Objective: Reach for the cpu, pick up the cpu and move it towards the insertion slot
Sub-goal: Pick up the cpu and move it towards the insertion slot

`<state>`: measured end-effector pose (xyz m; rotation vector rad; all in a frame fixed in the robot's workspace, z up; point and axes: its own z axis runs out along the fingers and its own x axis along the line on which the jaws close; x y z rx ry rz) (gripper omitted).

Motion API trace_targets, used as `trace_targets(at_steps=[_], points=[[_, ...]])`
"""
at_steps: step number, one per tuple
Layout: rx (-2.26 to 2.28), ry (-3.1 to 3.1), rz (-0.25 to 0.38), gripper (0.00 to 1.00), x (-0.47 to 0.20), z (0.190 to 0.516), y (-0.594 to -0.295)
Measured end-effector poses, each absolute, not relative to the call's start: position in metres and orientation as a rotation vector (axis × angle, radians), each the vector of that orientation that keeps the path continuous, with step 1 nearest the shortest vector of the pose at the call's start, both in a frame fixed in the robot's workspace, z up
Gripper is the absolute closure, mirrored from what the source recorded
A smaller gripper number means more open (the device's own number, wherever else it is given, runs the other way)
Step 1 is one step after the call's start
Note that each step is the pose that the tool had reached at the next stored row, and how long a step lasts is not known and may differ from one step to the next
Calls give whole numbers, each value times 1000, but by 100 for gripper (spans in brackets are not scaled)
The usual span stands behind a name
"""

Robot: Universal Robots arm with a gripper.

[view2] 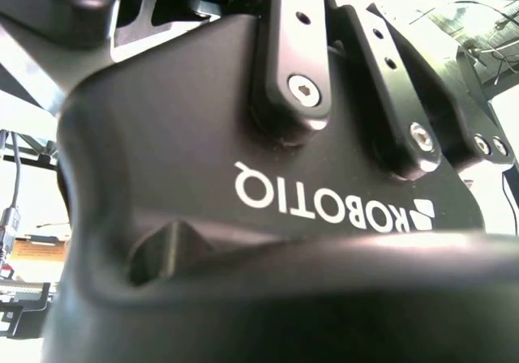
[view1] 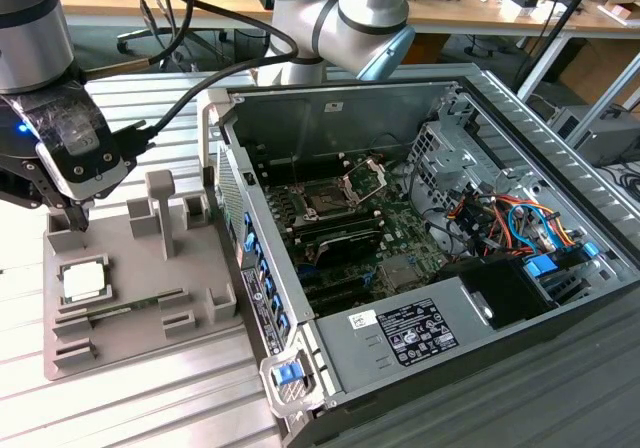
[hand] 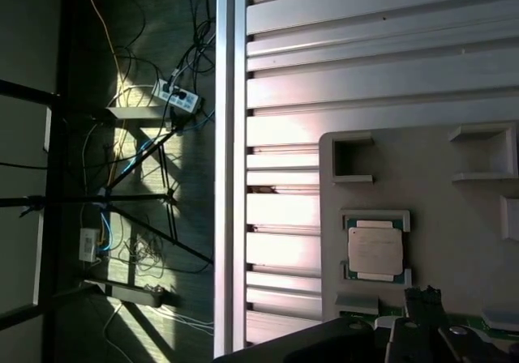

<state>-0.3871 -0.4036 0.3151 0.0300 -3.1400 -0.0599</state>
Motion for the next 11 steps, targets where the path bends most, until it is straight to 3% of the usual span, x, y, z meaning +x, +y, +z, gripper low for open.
trace_targets(at_steps=[11], points=[[30,-3140,-60,89,-387,312,-404]])
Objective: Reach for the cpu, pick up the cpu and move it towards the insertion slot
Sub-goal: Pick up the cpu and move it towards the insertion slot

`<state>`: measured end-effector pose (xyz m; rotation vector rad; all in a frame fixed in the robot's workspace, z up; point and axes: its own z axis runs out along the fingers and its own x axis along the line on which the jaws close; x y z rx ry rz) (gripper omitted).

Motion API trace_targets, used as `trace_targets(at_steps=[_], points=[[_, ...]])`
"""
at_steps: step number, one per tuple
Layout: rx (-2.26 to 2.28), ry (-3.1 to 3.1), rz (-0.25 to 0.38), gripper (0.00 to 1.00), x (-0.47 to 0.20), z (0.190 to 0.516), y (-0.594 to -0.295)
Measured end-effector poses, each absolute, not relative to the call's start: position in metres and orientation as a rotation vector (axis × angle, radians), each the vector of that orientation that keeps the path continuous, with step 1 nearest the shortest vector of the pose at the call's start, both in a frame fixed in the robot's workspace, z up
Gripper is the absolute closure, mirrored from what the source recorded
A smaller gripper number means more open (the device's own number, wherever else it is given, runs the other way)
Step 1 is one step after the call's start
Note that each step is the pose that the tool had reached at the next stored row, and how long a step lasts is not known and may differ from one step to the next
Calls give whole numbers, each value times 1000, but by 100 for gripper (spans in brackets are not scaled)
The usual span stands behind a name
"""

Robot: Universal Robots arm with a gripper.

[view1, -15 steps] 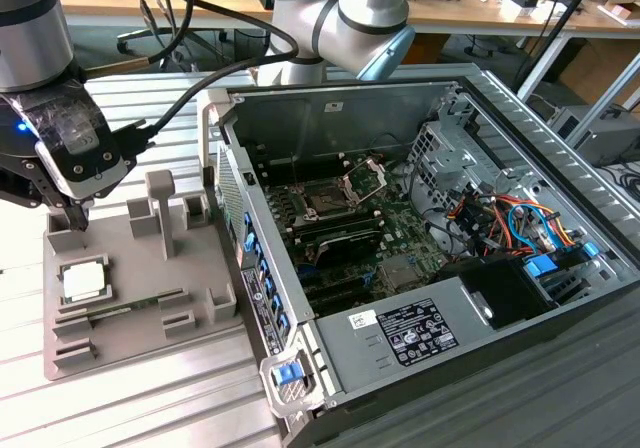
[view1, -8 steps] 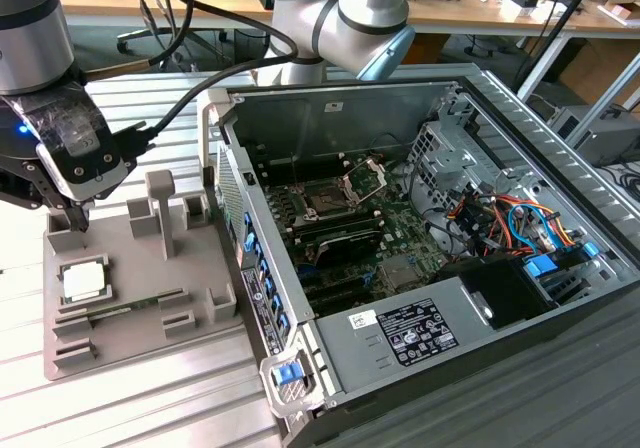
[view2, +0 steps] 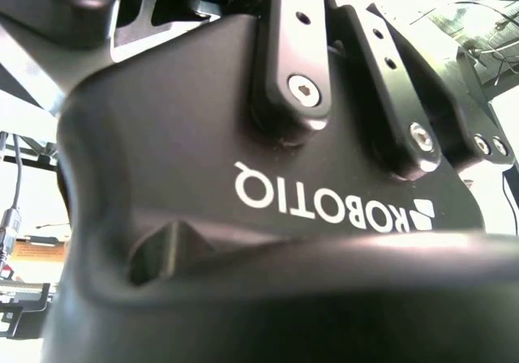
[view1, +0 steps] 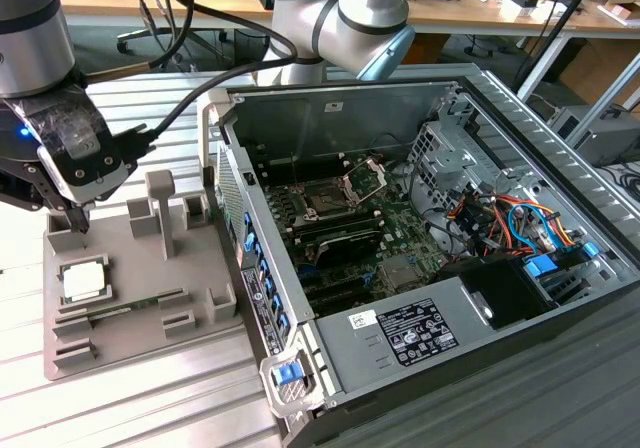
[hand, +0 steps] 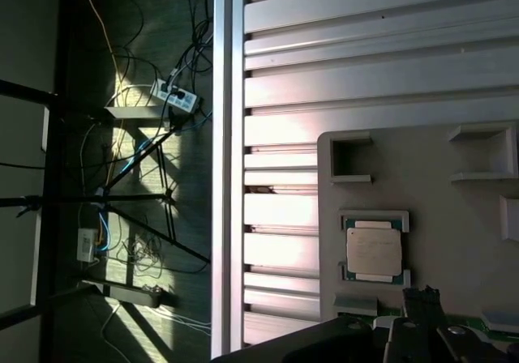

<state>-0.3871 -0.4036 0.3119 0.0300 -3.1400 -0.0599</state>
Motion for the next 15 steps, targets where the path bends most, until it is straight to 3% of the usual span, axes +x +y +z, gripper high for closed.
trace_targets(at_steps=[15], points=[[30,-3140,-60,89,-387,309,-404]])
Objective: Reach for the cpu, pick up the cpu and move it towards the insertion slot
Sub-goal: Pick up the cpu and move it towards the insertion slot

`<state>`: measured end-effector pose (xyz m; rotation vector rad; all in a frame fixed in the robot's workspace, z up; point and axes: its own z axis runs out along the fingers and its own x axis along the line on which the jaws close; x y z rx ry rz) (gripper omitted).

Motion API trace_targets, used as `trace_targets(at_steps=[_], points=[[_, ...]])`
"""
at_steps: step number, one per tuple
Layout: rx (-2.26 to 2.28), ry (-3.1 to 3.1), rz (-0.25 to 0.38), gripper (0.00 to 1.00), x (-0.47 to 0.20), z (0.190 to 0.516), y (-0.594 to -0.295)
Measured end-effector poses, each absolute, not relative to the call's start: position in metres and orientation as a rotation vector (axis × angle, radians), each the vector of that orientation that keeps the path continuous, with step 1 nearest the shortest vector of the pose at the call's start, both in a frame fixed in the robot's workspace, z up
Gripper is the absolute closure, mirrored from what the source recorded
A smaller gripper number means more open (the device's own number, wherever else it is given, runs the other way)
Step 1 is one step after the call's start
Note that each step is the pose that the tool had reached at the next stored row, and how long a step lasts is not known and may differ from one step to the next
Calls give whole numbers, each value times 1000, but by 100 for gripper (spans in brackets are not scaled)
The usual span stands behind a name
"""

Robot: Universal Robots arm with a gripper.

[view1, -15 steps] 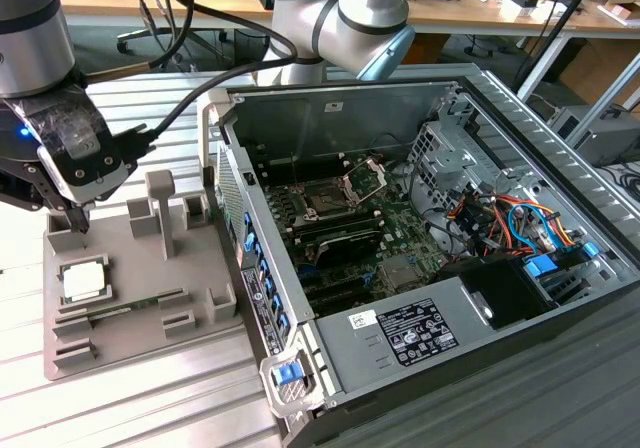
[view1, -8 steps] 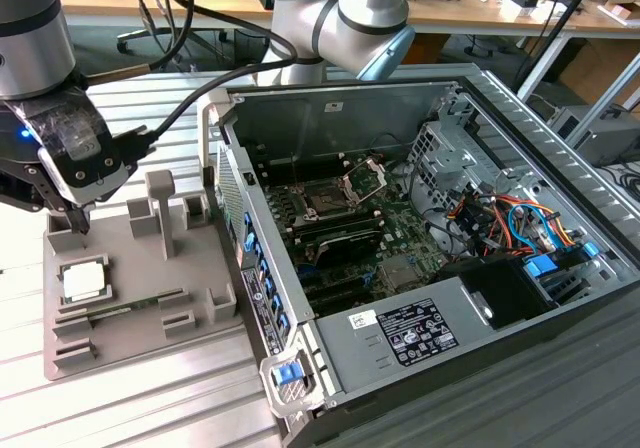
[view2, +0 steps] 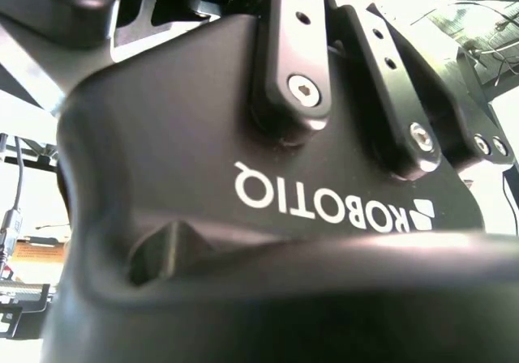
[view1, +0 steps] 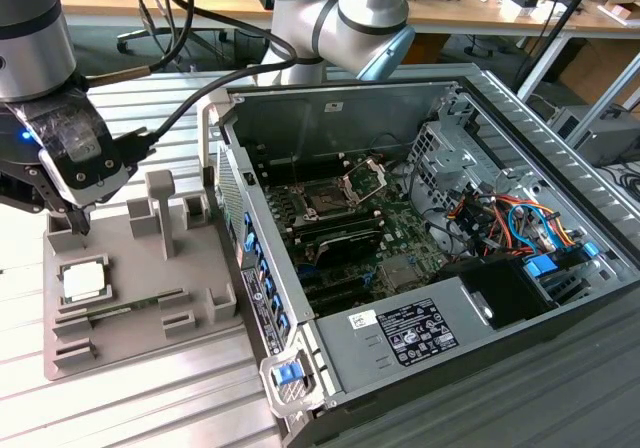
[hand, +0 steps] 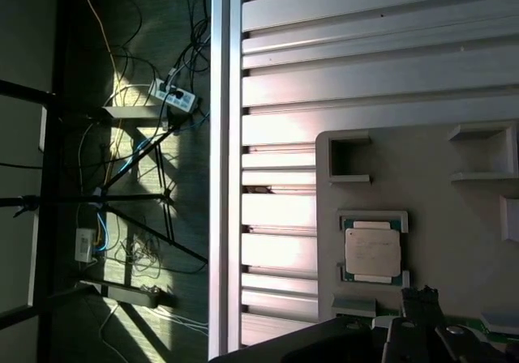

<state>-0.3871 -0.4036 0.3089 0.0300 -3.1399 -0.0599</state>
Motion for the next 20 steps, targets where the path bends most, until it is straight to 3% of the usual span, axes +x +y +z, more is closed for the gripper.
trace_targets(at_steps=[20], points=[[30,-3140,-60,89,-387,303,-404]])
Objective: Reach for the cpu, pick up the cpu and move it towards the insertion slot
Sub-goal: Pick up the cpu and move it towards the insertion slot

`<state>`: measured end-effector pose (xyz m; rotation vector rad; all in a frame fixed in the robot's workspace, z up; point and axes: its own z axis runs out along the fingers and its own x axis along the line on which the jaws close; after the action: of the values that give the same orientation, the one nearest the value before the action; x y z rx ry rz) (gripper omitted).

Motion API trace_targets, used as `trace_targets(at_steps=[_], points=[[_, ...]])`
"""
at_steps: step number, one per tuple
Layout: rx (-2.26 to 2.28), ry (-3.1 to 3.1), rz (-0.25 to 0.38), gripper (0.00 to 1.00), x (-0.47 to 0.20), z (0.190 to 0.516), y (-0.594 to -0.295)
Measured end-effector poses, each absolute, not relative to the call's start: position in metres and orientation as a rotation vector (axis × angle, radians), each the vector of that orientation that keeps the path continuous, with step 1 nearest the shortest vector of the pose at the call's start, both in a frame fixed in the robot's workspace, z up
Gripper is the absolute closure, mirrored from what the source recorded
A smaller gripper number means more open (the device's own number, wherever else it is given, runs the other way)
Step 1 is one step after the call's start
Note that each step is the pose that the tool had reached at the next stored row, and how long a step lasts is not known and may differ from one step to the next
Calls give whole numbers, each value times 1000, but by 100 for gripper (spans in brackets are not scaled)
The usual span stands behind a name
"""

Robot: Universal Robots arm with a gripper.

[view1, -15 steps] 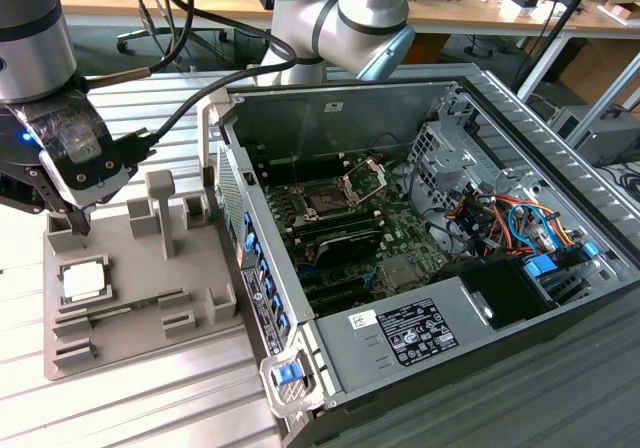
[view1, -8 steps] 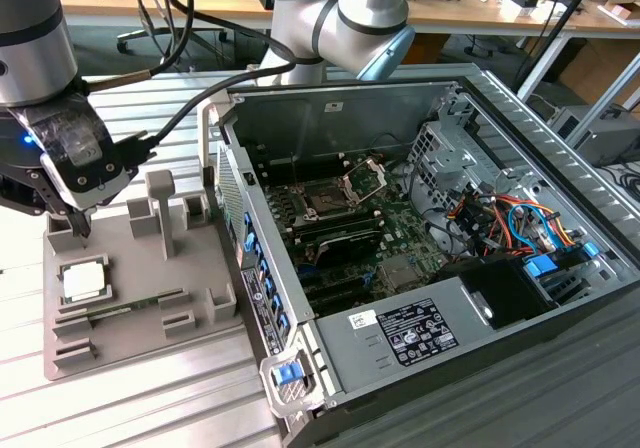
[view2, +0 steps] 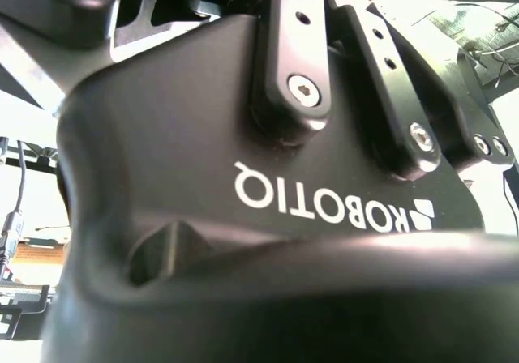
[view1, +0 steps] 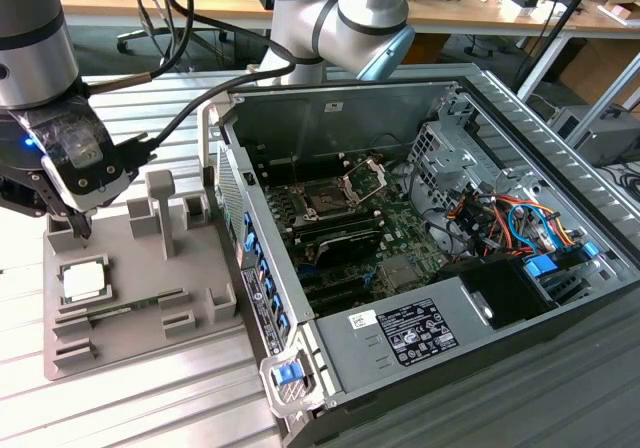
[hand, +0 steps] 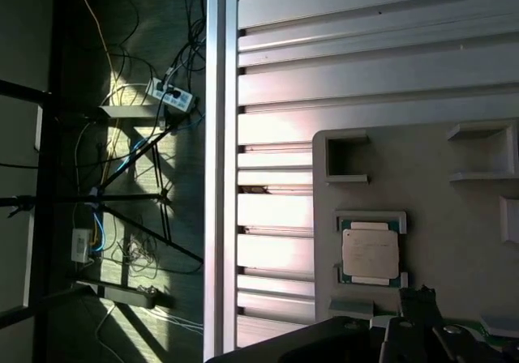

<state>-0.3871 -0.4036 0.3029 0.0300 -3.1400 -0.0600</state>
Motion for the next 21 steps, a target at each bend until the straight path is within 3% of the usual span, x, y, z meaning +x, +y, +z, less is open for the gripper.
trace_targets(at_steps=[21], points=[[30,-3140,-60,89,-387,297,-404]])
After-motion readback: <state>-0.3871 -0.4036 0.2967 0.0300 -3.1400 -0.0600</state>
